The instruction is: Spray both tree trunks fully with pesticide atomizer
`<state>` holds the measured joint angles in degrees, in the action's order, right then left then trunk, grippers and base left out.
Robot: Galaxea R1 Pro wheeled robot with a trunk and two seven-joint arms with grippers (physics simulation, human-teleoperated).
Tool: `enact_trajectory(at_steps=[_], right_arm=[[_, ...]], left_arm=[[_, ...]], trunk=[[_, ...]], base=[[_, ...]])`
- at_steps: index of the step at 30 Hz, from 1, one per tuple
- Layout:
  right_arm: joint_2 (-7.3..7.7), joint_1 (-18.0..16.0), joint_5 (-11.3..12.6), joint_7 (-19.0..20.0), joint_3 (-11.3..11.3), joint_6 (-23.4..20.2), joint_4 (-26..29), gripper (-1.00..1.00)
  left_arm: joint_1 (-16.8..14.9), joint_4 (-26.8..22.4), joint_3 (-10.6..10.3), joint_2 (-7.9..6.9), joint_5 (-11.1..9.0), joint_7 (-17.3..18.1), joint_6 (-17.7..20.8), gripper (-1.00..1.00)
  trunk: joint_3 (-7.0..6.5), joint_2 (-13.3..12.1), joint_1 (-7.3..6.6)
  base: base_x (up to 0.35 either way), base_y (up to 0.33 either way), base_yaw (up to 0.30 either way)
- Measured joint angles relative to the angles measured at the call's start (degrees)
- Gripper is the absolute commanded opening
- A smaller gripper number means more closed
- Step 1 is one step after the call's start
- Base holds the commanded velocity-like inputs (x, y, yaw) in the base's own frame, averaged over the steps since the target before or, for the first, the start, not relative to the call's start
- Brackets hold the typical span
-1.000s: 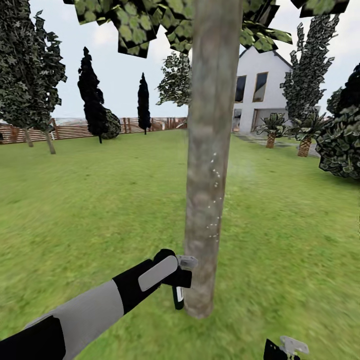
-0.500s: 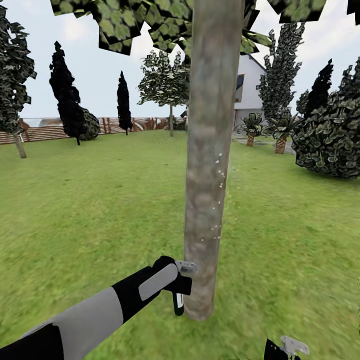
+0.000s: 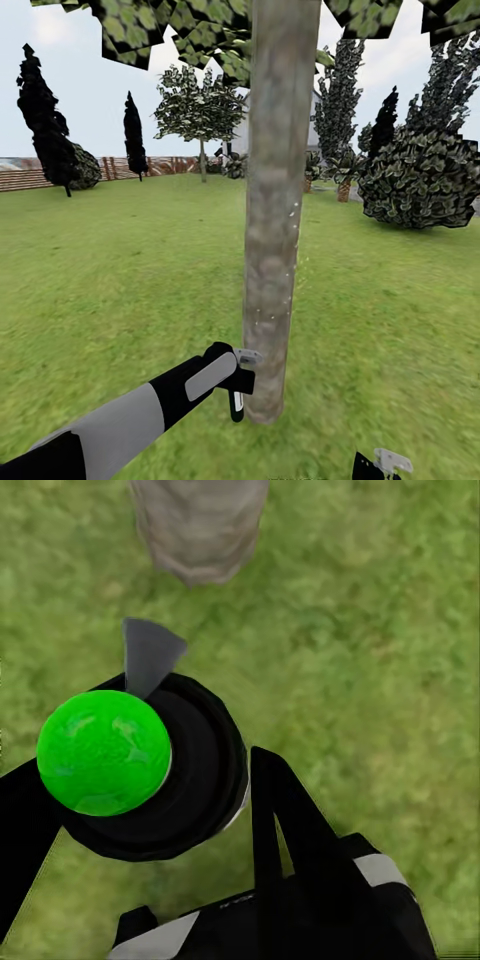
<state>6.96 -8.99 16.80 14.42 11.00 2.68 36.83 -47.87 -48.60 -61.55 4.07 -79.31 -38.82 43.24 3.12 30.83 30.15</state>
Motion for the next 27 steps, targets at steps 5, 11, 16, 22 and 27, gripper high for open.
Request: enact_trajectory(at_steps=[5, 11, 16, 22, 27], right_arm=[[-0.07, 0.0, 0.0, 0.0, 0.0, 0.0, 0.0, -1.00], [-0.08, 0.0, 0.0, -0.1, 0.0, 0.0, 0.0, -1.00], [-0.08, 0.0, 0.0, -0.1, 0.0, 0.0, 0.0, -1.00], [-0.08, 0.0, 0.0, -0.1, 0.0, 0.1, 0.0, -1.00], [-0.09, 0.0, 0.0, 0.0, 0.0, 0.1, 0.0, -1.00]], left_arm=[[0.4, 0.0, 0.0, 0.12, 0.0, 0.1, 0.0, -1.00], [0.8, 0.0, 0.0, 0.23, 3.1, 1.2, 0.0, -1.00], [1.2, 0.0, 0.0, 0.18, 3.8, 2.8, 0.0, -1.00], [1.2, 0.0, 0.0, 0.18, 3.9, 2.9, 0.0, -1.00], [1.2, 0.1, 0.0, 0.18, 3.9, 2.9, 0.0, -1.00]], trunk=[[0.00, 0.0, 0.00], [0.00, 0.0, 0.00], [0.00, 0.0, 0.00], [0.00, 0.0, -0.01], [0.00, 0.0, -0.01]], base=[[0.000, 0.333, -0.247], [0.000, 0.333, -0.247], [0.000, 0.334, -0.247], [0.049, 0.333, -0.247], [0.133, 0.324, -0.247]])
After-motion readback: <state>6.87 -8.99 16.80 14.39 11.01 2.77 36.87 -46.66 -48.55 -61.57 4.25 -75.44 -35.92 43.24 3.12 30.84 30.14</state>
